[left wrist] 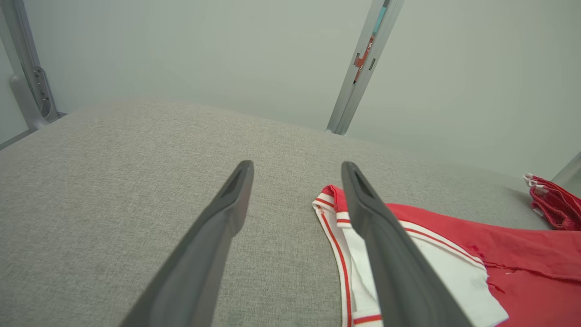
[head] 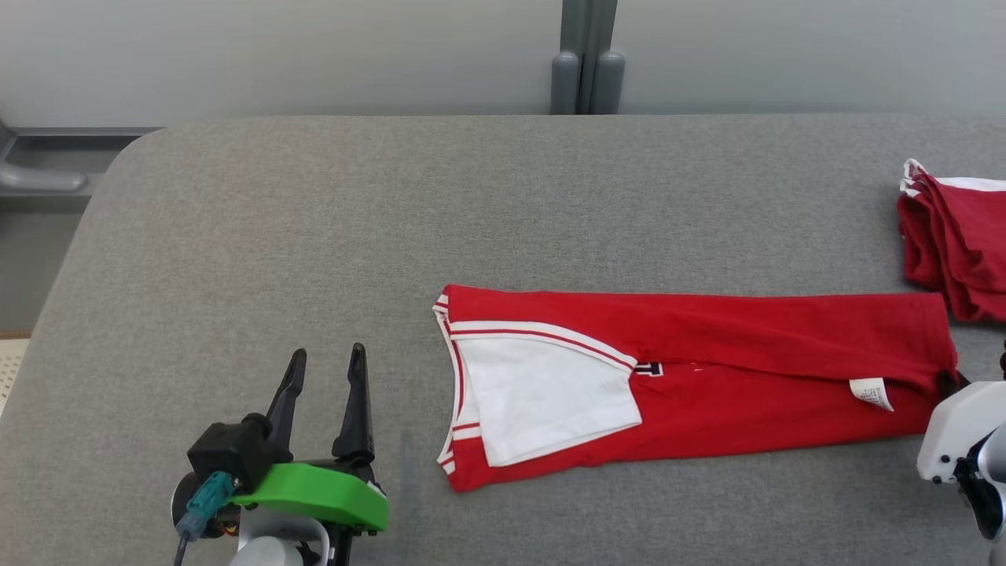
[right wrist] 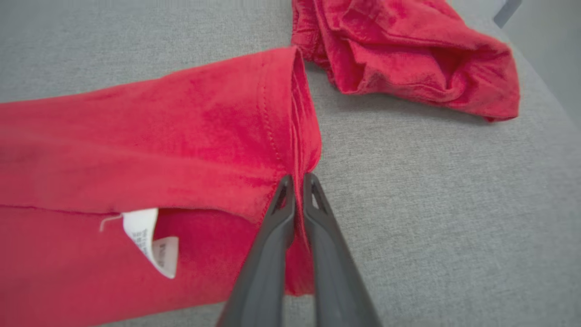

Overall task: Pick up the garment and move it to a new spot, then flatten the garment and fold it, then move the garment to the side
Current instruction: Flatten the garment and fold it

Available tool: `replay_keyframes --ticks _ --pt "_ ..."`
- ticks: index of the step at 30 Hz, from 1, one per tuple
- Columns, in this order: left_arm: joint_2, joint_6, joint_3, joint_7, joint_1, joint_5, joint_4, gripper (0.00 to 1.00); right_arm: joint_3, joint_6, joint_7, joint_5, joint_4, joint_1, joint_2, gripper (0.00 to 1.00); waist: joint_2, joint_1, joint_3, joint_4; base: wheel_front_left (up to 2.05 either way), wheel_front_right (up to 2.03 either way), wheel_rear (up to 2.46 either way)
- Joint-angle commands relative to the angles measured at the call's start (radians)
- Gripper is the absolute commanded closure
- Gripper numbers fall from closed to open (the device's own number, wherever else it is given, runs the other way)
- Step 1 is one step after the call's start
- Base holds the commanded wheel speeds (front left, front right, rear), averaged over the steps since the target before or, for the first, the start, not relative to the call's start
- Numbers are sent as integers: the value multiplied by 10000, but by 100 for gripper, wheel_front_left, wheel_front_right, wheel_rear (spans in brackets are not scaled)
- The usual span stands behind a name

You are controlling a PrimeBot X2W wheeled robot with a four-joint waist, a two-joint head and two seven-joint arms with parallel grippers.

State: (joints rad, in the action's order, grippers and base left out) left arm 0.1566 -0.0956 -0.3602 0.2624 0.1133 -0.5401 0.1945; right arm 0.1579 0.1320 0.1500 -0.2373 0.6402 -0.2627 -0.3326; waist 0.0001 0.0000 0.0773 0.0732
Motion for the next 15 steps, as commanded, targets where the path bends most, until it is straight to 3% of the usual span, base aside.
replay_keyframes --ticks 1,7,15 --pt "-14 50 35 28 -61 110 8 0 56 -25 58 -83 -166 119 -30 100 -1 0 19 -191 0 0 0" --pt "-67 101 69 30 55 196 100 0 -13 -23 233 -526 -1079 205 303 100 -1 0 63 -372 0 0 0" --pt "-142 269 9 30 309 206 279 0 -944 -20 731 -1450 -2874 486 786 100 -1 0 12 -191 0 0 0"
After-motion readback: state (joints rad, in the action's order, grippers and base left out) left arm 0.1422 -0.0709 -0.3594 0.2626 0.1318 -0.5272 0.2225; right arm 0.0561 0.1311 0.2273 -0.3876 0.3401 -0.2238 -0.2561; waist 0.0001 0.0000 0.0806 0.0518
